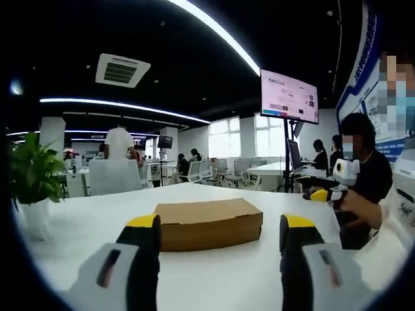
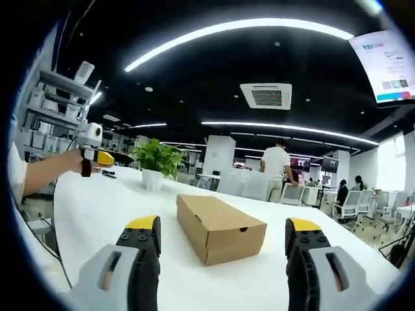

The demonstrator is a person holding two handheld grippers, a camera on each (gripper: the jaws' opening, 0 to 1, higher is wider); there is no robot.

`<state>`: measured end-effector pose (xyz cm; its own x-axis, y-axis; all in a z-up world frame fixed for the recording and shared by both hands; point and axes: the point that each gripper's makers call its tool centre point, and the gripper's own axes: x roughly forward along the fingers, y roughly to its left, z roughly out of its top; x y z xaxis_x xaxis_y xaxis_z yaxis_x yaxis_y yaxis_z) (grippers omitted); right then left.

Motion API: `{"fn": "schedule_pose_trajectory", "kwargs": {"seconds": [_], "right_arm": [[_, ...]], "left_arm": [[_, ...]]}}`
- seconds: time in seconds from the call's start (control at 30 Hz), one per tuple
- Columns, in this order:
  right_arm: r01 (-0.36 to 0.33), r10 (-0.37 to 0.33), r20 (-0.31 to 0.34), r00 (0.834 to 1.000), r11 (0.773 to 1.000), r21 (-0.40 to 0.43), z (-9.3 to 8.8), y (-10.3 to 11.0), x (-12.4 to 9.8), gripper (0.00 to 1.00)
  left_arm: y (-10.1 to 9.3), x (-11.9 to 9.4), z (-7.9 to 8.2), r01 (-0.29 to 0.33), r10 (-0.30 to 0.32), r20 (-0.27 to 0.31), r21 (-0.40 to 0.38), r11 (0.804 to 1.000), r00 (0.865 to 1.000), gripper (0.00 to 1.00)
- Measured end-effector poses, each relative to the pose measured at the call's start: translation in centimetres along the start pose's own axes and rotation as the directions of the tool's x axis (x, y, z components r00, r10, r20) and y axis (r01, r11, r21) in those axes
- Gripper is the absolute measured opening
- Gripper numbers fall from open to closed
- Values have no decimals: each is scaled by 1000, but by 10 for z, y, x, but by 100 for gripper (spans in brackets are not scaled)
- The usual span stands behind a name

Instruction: Operate the shoe box by opening the lid, removing the specified soft item, and placing it in the target area until the item is outside and the box remains undamaged.

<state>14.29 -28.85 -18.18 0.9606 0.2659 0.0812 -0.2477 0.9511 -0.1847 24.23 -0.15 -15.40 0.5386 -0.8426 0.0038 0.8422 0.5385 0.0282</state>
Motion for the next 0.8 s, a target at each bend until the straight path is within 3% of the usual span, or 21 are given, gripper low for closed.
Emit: {"fn": "schedule_pose_trajectory", "kwargs": {"seconds": [0.2, 0.27, 0.33, 0.37, 0.43, 0.5, 0.67, 0.8], "right_arm": [[-54, 54, 14, 998, 998, -41, 16, 11, 9, 81], [-71, 72, 21, 997, 995, -63, 23, 16, 9, 82], [-91, 90, -11, 996, 987, -135, 29, 19, 11, 82], [-78, 74, -32, 997, 980, -181, 31, 15, 12, 81], [-54, 35, -86, 996, 972, -230, 29, 6, 13, 79], [-63, 54, -52, 997, 977, -202, 38, 5, 14, 79], [-19, 15, -47, 999, 996, -89, 37, -12, 14, 78], [-19, 15, -43, 999, 996, -82, 25, -13, 17, 76]], "left_arm": [[22, 7, -8, -32, 31, -35, -22, 999, 999, 76], [26, 7, -17, -48, 49, -90, 7, 999, 995, 73], [33, 9, -26, -72, 81, -148, 65, 995, 986, 71], [32, 10, -26, -67, 75, -144, 60, 996, 987, 72], [33, 14, -22, -57, 53, -118, -28, 998, 992, 72], [37, 14, -17, -56, 53, -93, -27, 998, 994, 73], [46, 19, -9, -60, 58, -32, -64, 996, 998, 74], [53, 25, -14, -70, 68, -51, -53, 996, 996, 74]]}}
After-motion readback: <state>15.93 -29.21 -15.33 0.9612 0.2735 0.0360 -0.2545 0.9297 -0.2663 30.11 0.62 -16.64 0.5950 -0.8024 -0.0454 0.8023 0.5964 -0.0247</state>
